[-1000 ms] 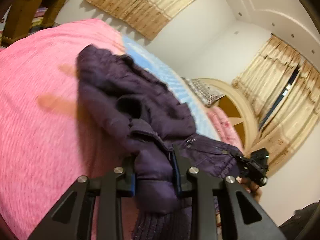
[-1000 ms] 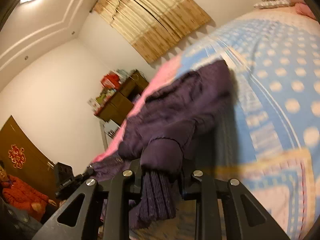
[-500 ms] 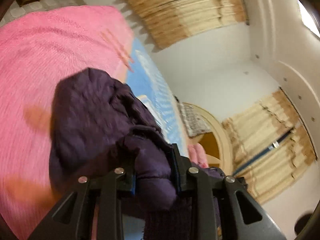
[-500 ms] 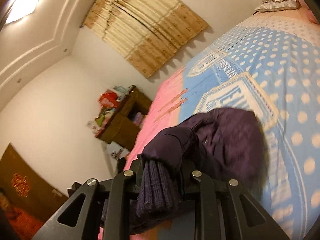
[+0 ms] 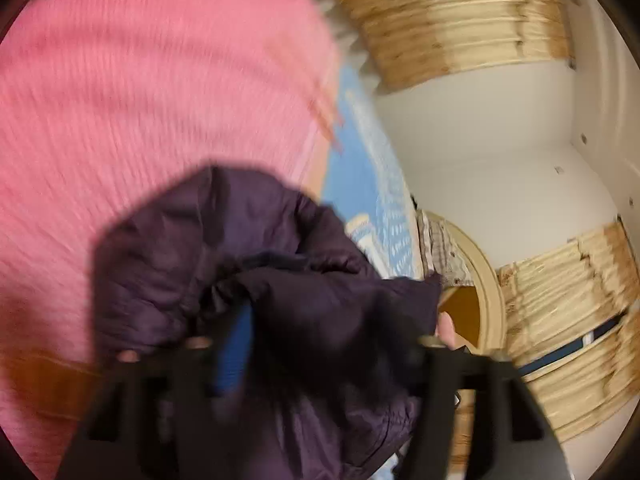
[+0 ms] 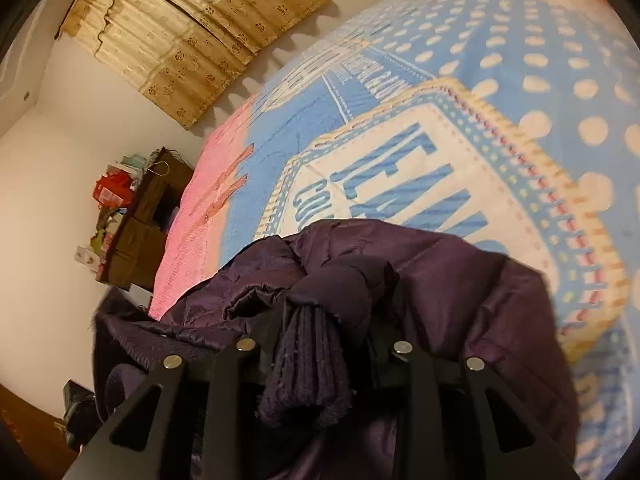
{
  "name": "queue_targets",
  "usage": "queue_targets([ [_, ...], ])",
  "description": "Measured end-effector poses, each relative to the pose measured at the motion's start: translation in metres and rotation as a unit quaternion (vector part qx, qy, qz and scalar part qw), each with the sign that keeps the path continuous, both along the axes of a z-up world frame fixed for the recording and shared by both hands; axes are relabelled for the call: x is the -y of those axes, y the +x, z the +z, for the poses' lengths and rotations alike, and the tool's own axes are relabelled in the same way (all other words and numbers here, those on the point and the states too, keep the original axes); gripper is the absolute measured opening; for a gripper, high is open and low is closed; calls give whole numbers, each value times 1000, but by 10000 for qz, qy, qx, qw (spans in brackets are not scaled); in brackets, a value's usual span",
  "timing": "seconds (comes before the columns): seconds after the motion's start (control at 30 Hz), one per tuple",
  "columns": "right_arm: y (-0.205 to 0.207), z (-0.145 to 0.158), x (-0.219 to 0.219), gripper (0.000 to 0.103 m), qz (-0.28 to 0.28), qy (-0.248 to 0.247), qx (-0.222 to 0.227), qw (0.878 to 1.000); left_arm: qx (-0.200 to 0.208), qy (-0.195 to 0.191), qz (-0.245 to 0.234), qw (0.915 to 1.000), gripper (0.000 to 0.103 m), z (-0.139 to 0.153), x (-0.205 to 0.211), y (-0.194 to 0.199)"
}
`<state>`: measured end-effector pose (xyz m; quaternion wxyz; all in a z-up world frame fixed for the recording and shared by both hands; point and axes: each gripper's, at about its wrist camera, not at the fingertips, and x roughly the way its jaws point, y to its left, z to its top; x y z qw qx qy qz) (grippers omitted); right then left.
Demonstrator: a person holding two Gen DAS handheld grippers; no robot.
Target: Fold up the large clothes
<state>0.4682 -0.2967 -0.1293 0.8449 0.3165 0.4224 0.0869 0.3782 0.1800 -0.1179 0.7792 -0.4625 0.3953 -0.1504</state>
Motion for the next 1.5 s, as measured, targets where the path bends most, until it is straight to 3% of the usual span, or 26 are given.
queue_targets([
  [0.03,1,0,1,35,61,37,92,9999,182,143,185,9996,95,10,-6,-9],
  [0.1,-4,8,4,45,81,167,317,9993,609,405,572,9957,102,28,-19,-28],
  [0.17,-13,24,3,72,119,263,664,9974,842,626,727,9918,103,40,-25,-39],
  [0.23,-24,43,-3,79,31,29,909,9958,912,1182,581,9871,103,51,-10,-46],
  [0.27,-32,57,-10,80,-23,-366,1035,9940,987,1349,459,9849,103,54,-1,-47],
  [0.33,-53,83,-23,81,-198,-1167,1410,9829,1060,1933,87,9754,102,56,32,-52],
  [0.4,-71,101,-37,81,90,-1368,1752,9749,1243,2331,-290,9640,102,55,65,-58],
  [0.57,-90,88,-98,81,1427,-1547,1182,9704,1524,3159,-897,9322,102,52,120,-57],
  [0.63,-95,77,-122,81,1789,-1876,1105,9595,1424,3955,-738,9044,102,48,133,-44],
  [0.67,-91,66,-136,81,1868,-2161,946,9536,1292,4233,-640,8944,102,44,133,-37],
  [0.7,-84,59,-142,81,1856,-2279,810,9524,1123,4618,-525,8783,103,34,132,-26],
  [0.73,-72,49,-145,81,1755,-2244,683,9561,1014,4805,-409,8702,103,28,127,-18],
  [0.77,-59,40,-147,80,1702,-2300,525,9567,900,4832,-340,8702,103,21,122,-7],
  [0.8,-51,34,-148,80,1685,-2416,430,9547,758,4684,-329,8796,103,14,113,1],
  [0.83,-34,23,-152,80,1651,-2574,299,9516,535,4483,-220,8920,103,7,100,10],
  [0.93,-11,-4,-149,86,1546,-2414,-7,9580,155,3700,175,9288,101,3,69,18],
  [1.0,-9,-11,-152,87,1512,-2474,215,9568,327,3532,305,9345,97,11,66,12],
  [1.03,-12,-12,-153,87,1492,-2525,296,9556,506,3652,240,9293,97,18,71,9],
  [1.1,-17,-13,-155,87,1464,-2574,383,9544,866,4194,85,9036,97,35,88,2],
  [1.17,-20,-12,-148,87,1451,-2463,469,9571,1359,4657,-89,8744,99,54,105,0],
  [1.2,-23,-11,-146,87,1430,-2424,512,9582,1558,4940,-144,8553,99,65,114,3],
  [1.23,-23,-11,-147,87,1417,-2427,550,9581,1708,5029,-230,8470,103,69,117,13],
  [1.3,-31,-12,-145,87,1406,-2467,684,9564,1789,5411,-770,8181,103,70,130,37],
  [1.43,-34,-13,-143,87,1421,-2458,772,9557,1798,5521,-1793,7941,102,60,144,65],
  [1.5,-35,-13,-142,87,1452,-2395,849,9562,1839,5420,-2116,7923,100,54,147,76],
])
